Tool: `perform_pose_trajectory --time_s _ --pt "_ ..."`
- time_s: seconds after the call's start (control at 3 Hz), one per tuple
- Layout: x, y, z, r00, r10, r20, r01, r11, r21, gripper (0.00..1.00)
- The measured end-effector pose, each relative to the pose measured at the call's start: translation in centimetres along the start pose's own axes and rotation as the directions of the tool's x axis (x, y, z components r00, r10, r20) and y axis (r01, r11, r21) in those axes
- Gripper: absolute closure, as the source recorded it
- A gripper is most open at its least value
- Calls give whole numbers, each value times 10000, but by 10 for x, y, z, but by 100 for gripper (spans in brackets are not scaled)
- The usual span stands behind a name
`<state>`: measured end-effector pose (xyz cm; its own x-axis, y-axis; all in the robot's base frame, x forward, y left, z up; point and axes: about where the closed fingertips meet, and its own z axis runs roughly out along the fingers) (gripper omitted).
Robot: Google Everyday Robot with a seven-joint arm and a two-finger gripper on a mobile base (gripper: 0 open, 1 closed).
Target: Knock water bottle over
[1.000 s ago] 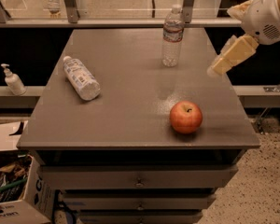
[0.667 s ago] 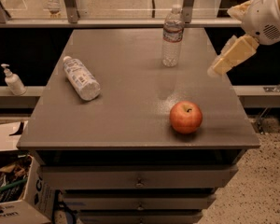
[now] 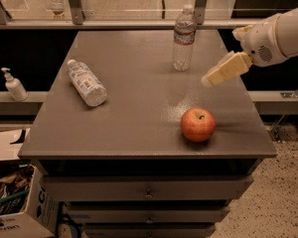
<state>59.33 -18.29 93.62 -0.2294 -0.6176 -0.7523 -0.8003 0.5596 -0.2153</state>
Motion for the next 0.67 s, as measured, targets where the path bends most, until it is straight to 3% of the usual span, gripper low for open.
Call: perform_pose_trajectory --time_s 0.33,0.67 --pt "3 -11 29 9887 1053 1068 -1067 9943 80 0" --pt "2 -29 53 9588 1794 2201 -1849 9828 43 0"
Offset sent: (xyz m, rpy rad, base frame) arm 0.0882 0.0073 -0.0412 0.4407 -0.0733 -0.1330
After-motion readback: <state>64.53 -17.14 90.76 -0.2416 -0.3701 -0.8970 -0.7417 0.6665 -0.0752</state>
